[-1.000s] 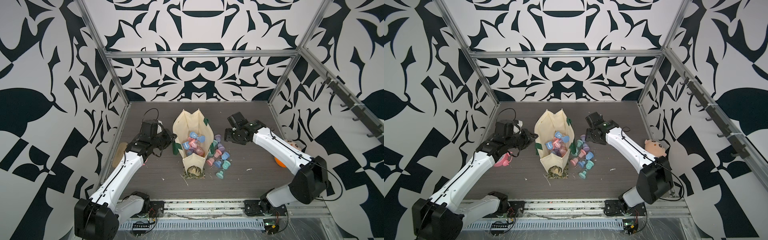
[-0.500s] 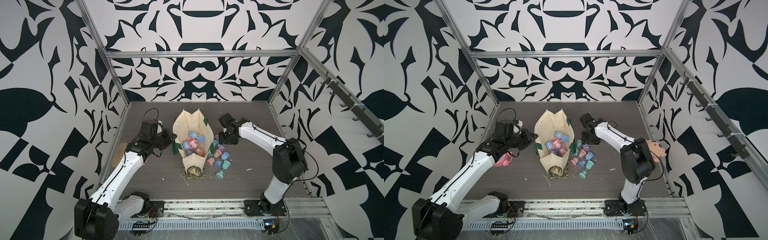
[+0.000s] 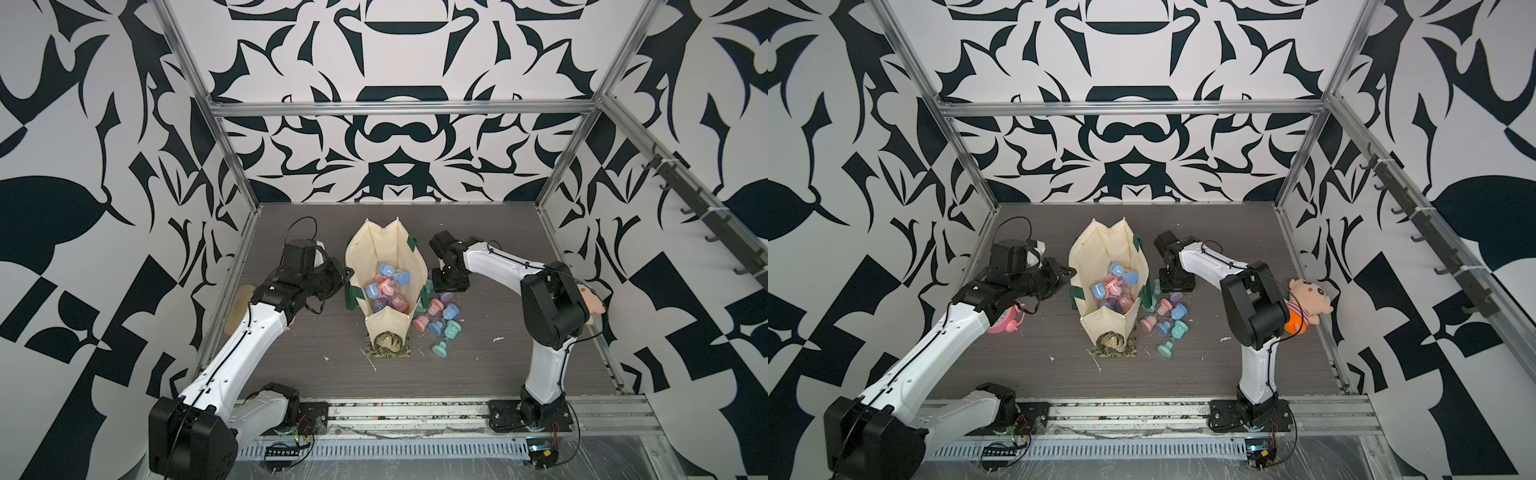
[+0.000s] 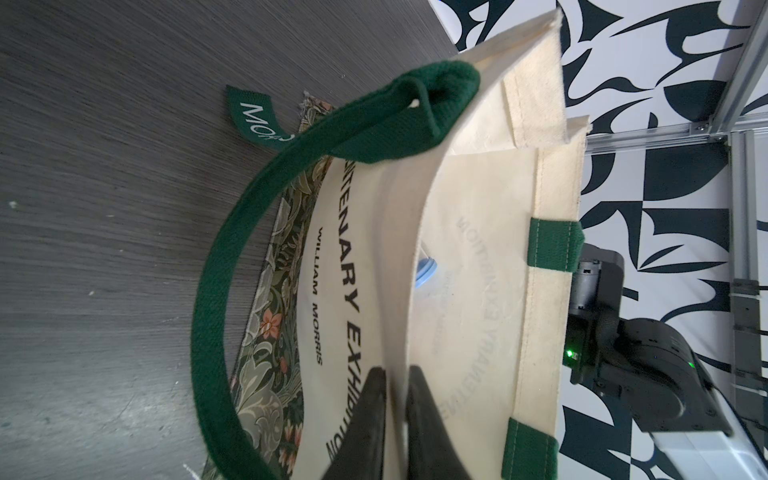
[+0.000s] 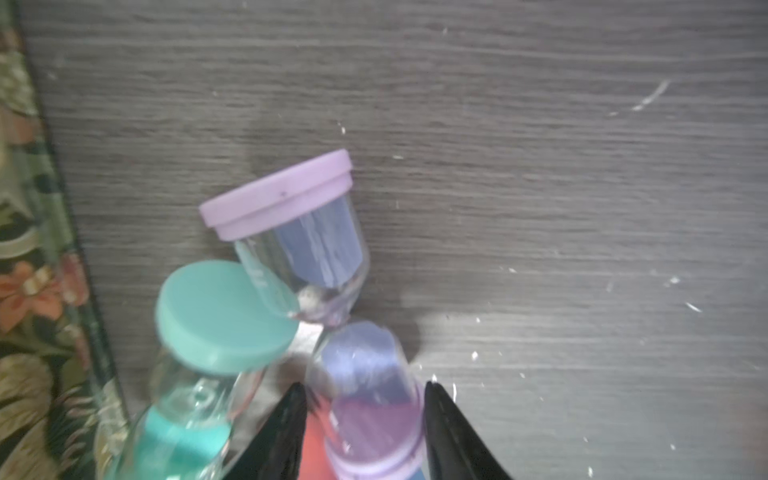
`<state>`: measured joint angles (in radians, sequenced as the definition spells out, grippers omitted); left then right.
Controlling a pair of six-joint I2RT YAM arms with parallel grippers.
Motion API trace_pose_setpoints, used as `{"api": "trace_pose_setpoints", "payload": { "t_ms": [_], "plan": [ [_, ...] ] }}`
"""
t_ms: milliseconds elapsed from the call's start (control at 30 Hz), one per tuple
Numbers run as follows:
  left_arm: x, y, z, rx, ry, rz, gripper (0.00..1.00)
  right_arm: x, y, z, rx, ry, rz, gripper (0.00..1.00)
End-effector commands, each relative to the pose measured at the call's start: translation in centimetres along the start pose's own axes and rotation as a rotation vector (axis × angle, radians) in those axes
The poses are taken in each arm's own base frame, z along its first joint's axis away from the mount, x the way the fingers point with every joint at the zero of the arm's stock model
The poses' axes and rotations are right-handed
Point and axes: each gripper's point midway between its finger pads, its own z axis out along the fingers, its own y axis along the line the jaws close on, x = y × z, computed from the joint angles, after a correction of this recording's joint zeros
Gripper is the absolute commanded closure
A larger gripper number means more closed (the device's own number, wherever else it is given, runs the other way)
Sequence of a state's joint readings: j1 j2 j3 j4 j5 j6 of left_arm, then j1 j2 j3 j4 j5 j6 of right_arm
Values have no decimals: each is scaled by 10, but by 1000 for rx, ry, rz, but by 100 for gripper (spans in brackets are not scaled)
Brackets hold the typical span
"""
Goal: Put the hourglass into the canvas bag
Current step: Pick up the hourglass from the center of the board.
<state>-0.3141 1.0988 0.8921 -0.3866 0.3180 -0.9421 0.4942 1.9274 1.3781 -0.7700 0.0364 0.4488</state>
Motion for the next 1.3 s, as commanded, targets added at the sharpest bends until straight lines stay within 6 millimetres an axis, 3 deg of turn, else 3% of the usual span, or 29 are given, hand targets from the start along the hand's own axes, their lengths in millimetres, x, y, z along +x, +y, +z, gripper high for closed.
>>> {"api": "trace_pose_setpoints", "payload": {
  "t_ms": [0, 300, 433, 567, 767, 1033, 1267],
  "plan": [
    [-1, -2, -3, 7, -7, 15, 85, -7, 3, -2, -5, -14, -4, 53],
    [0, -1, -4, 8, -6, 17, 85, 5, -6, 27, 28, 31, 16, 61],
    [0, -1, -4, 10, -9, 17, 83, 14, -12, 39, 33, 56, 47, 73],
    [0, -1, -4, 12, -9, 16, 82, 16, -18, 37, 33, 50, 69, 87],
    [0, 0, -3, 10, -8, 12, 81, 9, -19, 4, 15, -22, 83, 100],
    [1, 0, -2, 9, -5, 4, 81, 2, -25, -60, -22, -171, 118, 100],
    [0, -2, -4, 14, -11, 3, 81, 16, -29, -117, -113, -287, 194, 100]
  ]
}}
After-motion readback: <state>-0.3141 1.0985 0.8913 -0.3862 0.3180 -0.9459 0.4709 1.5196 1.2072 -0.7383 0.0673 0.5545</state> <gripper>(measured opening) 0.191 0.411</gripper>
